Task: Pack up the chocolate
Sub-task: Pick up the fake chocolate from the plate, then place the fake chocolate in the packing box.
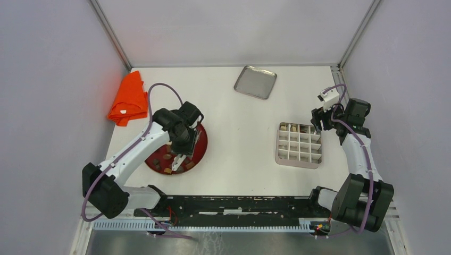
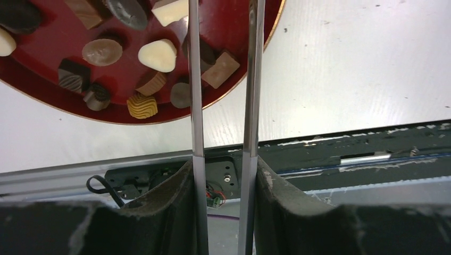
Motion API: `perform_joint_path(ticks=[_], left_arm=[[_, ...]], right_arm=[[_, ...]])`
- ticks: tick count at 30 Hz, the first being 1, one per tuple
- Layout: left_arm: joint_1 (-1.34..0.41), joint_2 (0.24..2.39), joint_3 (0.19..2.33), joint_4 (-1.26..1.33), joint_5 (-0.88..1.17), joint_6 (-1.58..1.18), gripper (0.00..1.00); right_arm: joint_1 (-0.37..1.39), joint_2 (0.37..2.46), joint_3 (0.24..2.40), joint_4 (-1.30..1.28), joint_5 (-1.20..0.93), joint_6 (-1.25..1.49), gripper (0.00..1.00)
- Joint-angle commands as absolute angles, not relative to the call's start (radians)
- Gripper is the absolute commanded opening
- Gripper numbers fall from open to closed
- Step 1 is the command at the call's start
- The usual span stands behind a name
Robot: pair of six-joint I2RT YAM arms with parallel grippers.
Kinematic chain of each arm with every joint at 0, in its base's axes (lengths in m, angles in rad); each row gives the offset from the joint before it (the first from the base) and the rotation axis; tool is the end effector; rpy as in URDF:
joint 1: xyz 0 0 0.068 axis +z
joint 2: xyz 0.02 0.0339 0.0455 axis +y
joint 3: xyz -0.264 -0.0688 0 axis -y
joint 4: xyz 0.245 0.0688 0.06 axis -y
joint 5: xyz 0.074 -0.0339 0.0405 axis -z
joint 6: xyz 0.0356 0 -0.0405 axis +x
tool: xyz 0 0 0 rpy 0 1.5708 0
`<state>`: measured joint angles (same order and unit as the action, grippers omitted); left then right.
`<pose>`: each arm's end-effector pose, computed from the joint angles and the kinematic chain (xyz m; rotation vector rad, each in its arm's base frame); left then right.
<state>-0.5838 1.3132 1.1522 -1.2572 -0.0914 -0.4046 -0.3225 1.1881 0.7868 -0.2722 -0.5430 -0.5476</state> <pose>0.1860 -0.1190 0.2806 0.2549 2.9531 0.0119 0.2449 -0.0624 0.2528 -0.5197 2.0718 0.1049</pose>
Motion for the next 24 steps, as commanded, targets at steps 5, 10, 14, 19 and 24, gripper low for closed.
perform_joint_path(ticks=[5,10,14,19,24], left_arm=[[-0.581,1.182,1.161,-1.02,0.179,-0.453,0.02],[-0.616,1.133,1.051,-0.672,0.426,-0.538,0.02],[-0.737,1.177,1.003,-0.378,0.442,-0.621,0.02],[-0.918,1.388,1.119,-0.17,0.394,-0.612,0.02],[-1.009,1.67,1.322,-0.143,0.371,-0.582,0.02]], right_arm=[[-0.319,1.178,0.81,-0.255,-0.572,-0.553,0.72],[-0.321,1.173,0.805,-0.226,-0.54,-0.516,0.73],[-0.321,1.162,0.783,-0.151,-0.421,-0.427,0.75],[-0.332,1.15,0.758,-0.069,-0.28,-0.329,0.75],[-0.352,1.134,0.738,-0.02,-0.203,-0.265,0.74]])
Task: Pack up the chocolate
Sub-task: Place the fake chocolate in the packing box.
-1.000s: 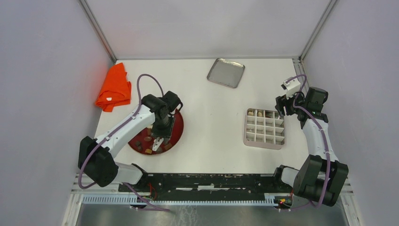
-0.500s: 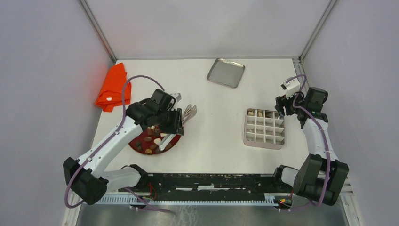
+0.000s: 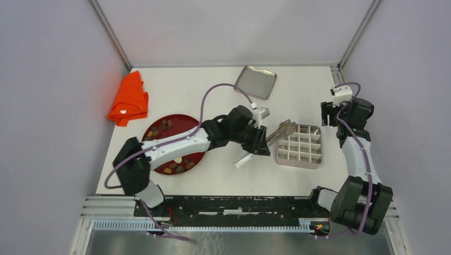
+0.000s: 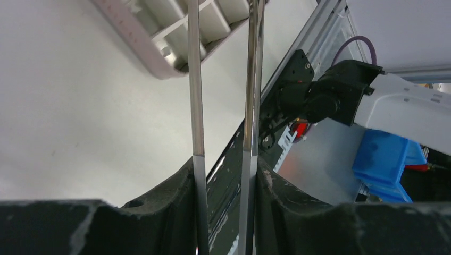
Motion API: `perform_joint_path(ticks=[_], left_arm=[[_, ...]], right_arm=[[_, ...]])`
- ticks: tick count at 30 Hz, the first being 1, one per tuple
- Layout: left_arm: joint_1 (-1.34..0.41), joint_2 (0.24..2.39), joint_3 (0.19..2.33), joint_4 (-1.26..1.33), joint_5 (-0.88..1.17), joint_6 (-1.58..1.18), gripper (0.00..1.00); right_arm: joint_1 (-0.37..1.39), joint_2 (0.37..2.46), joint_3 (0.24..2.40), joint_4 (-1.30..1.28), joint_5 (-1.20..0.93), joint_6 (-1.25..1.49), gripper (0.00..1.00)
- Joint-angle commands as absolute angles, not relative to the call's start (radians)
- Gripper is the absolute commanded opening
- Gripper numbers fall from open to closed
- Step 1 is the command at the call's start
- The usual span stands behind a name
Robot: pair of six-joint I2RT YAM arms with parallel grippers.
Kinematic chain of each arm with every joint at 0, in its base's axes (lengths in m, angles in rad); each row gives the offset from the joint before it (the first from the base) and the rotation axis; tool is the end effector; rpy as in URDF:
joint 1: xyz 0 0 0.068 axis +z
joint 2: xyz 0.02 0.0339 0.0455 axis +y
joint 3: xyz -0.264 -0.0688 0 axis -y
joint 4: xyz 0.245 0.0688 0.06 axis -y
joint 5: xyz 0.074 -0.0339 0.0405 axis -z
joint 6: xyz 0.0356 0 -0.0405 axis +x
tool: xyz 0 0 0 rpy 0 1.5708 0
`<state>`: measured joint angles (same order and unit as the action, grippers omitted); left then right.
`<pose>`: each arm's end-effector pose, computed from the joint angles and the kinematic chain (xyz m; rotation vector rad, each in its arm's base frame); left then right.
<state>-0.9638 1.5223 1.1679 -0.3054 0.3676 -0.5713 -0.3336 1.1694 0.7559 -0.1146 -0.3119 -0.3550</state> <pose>0.1849 -0.2886 0.2827 0.7027 2.3804 -1.1714 0.2478 -0.0743 0.2587 -0.2085 2.0618 -0.0947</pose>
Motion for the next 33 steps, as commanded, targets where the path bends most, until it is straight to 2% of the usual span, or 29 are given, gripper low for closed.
perform_joint_path(ticks=[1,6,15,28,33], left_arm=[[-1.022,1.717,1.366,-0.152,0.371,-0.574,0.02],[-1.066,1.896,1.566,-0.21,0.343,-0.535,0.02],[-1.086,2.112,1.802,-0.276,0.334,-0.477,0.02],[-1.085,2.247,1.959,-0.38,0.273,-0.456,0.07],[-1.086,2.271,1.991,-0.419,0.246,-0.453,0.16]], right_arm=[[-0.358,1.128,0.734,-0.011,-0.192,-0.258,0.74],[-0.394,1.101,0.72,0.022,-0.16,-0.219,0.74],[-0.405,1.095,0.716,0.028,-0.164,-0.218,0.73],[-0.41,1.096,0.716,0.025,-0.182,-0.219,0.73],[-0.41,1.098,0.716,0.025,-0.197,-0.22,0.73]])
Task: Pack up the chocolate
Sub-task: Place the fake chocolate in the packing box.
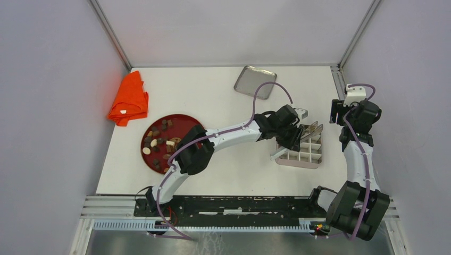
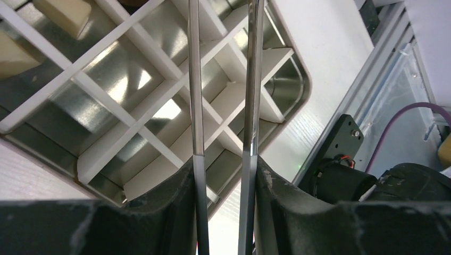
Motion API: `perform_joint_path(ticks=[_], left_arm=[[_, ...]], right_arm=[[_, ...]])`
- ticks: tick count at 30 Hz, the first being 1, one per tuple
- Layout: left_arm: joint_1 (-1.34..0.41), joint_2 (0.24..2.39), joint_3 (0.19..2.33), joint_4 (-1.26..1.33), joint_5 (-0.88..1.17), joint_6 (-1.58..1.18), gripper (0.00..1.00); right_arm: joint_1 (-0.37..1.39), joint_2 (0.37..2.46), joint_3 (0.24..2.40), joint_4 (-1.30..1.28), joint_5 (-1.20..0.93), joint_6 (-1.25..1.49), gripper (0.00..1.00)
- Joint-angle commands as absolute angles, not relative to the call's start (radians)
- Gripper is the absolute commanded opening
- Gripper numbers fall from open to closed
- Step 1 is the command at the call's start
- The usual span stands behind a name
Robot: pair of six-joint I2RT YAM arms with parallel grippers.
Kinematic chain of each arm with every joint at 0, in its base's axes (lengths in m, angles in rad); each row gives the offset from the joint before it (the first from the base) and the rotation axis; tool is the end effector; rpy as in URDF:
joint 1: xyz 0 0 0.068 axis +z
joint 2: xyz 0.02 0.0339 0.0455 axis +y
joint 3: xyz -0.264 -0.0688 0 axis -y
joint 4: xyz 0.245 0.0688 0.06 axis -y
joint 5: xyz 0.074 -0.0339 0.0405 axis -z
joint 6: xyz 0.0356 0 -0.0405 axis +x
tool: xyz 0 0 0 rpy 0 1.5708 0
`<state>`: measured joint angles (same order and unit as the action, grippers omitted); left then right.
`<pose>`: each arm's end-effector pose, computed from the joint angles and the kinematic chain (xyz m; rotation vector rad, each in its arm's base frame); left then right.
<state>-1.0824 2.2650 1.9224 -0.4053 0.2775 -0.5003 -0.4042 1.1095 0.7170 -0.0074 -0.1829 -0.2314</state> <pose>0.2350 -0.4630 0.2170 0.8818 2.4015 -1.0432 0.2344 -0.0932 0.2692 0.0506 1.9705 -0.2362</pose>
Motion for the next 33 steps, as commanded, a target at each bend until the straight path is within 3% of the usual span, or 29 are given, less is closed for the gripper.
perform_joint_path(ticks=[1,14,26,33], left_arm=[[-1.085,2.273,1.994,-0.422,0.243,-0.453,0.19],[-1.085,2.301,2.046,-0.467,0.211,-0.439,0.38],[-1.084,2.317,2.077,-0.496,0.209,-0.437,0.48],[-1.083,2.318,2.082,-0.505,0.211,-0.438,0.47]], right_arm=[[-0.41,1.097,0.716,0.025,-0.201,-0.221,0.73],[-0.41,1.098,0.716,0.022,-0.217,-0.225,0.73],[-0.41,1.1,0.716,0.022,-0.221,-0.227,0.73],[-0.41,1.102,0.716,0.021,-0.221,-0.227,0.73]])
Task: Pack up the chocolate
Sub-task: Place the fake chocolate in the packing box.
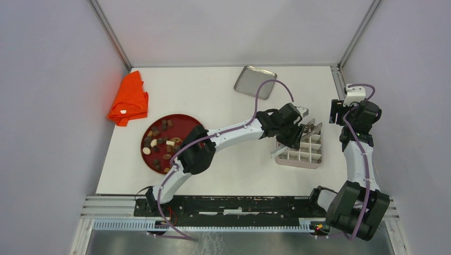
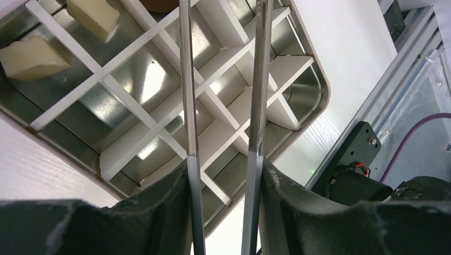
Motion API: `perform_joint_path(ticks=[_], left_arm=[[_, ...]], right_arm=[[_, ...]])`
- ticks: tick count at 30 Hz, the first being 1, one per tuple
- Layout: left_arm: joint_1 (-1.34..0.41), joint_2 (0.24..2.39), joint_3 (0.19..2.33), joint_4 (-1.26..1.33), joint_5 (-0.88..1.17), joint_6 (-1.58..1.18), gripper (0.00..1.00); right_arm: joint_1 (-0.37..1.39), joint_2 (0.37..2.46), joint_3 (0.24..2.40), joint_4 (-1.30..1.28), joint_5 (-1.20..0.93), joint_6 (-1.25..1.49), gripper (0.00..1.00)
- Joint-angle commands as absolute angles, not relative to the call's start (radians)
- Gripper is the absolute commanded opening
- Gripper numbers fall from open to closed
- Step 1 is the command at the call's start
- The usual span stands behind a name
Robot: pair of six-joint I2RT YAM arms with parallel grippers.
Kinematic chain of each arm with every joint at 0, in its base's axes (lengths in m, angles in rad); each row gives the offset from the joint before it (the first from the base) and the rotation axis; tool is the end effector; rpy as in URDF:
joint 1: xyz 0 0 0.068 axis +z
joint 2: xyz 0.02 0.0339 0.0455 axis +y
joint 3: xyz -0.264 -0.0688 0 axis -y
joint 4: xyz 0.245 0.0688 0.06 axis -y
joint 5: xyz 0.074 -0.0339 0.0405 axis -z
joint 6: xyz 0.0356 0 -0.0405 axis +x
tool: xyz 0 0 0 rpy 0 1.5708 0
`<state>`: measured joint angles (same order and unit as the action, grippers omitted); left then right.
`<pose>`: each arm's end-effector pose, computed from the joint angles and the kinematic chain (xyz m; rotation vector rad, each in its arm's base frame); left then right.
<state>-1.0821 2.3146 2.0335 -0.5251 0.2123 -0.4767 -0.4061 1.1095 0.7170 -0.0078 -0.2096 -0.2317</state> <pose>0.2404 -0.4680 0.2189 0.8767 2.4356 -0.9269 0.2345 -0.0928 0.2692 0.0346 1.9676 -0.2118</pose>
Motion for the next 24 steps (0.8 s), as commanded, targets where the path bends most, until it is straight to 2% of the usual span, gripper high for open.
perform_joint_path(ticks=[1,8,16,24], left_arm=[[-1.084,2.314,2.082,-0.505,0.211,-0.439,0.46],[-1.085,2.249,2.056,-0.478,0.223,-0.449,0.41],[-1.083,2.078,1.878,-0.404,0.209,-0.466,0.4],[-1.08,1.89,1.695,-0.439,0.142,-0.458,0.4]], right_arm=[[-0.41,1.102,0.716,0.022,-0.221,-0.227,0.73],[-0.41,1.101,0.716,0.02,-0.222,-0.229,0.73],[-0.41,1.105,0.723,0.006,-0.258,-0.248,0.73],[-0.41,1.102,0.751,-0.09,-0.446,-0.375,0.74]])
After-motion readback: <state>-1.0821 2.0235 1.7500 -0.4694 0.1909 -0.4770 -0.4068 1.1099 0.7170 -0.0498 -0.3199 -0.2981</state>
